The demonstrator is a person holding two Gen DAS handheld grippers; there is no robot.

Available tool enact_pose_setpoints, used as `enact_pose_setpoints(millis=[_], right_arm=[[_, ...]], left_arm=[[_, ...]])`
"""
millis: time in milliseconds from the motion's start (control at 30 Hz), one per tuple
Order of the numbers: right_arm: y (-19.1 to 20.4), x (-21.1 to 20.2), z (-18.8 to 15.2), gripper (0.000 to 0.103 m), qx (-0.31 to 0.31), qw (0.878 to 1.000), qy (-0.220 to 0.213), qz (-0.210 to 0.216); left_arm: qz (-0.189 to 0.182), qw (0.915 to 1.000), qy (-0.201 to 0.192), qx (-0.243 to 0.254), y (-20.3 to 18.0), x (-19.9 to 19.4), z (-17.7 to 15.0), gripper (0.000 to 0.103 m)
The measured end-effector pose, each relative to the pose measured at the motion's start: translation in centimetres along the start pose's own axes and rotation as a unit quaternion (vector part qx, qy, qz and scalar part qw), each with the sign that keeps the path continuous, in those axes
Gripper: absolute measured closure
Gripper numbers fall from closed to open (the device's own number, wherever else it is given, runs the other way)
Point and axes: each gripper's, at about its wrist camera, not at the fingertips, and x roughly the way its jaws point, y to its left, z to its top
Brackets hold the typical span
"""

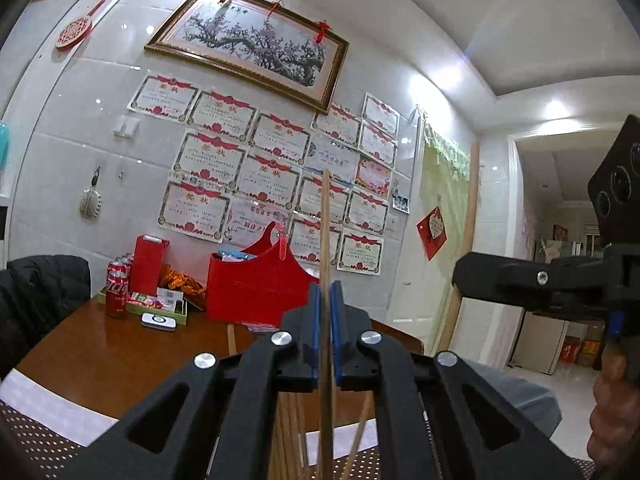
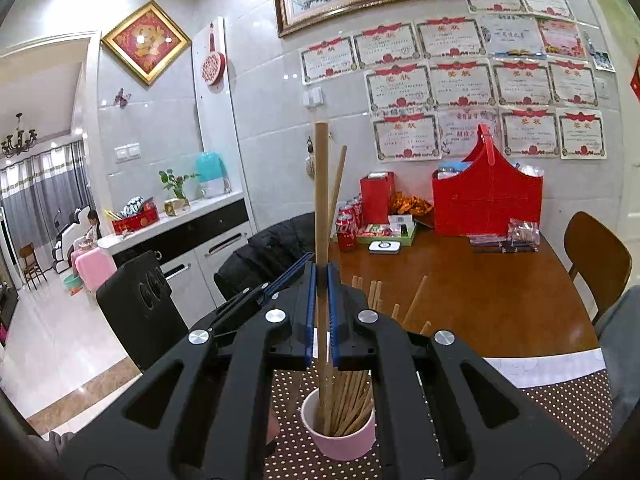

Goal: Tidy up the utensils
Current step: 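Drop both chopsticks into the pink cup by opening both grippers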

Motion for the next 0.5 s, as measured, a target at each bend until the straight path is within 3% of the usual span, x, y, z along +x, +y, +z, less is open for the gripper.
enact_pose_setpoints(millis=[333,367,400,433,467,500], right_arm=[[-2.9,4.9,-3.6,0.096,0.031,0.997,0.067,-0.001],[-3.2,5.2,-3.9,0.095,0.039,0.996,0.074,-0.003],[-3.5,5.3,-4.1,0.091,0.046,0.996,0.077,-0.004],[-3.8,5.2,-4.2,0.065,0.055,0.996,0.077,-0.006],[-4.1,4.9,-4.3,0.02,0.065,0.995,0.072,-0.009],[-4.4,4.1,-4.3,0.011,0.075,0.996,0.056,-0.013]], left_arm=[[0.041,0.9984,0.035,-0.018,2.9,1.7,-4.4,0.097],[0.045,0.9978,0.044,-0.022,3.2,1.8,-4.7,0.093],[0.05,0.9972,0.05,-0.025,3.5,1.8,-4.9,0.073],[0.062,0.9964,0.051,-0.025,3.6,1.5,-4.9,0.057],[0.077,0.9957,0.046,-0.023,3.6,1.0,-4.8,0.038],[0.082,0.9956,0.039,-0.022,3.6,0.4,-4.5,0.035]])
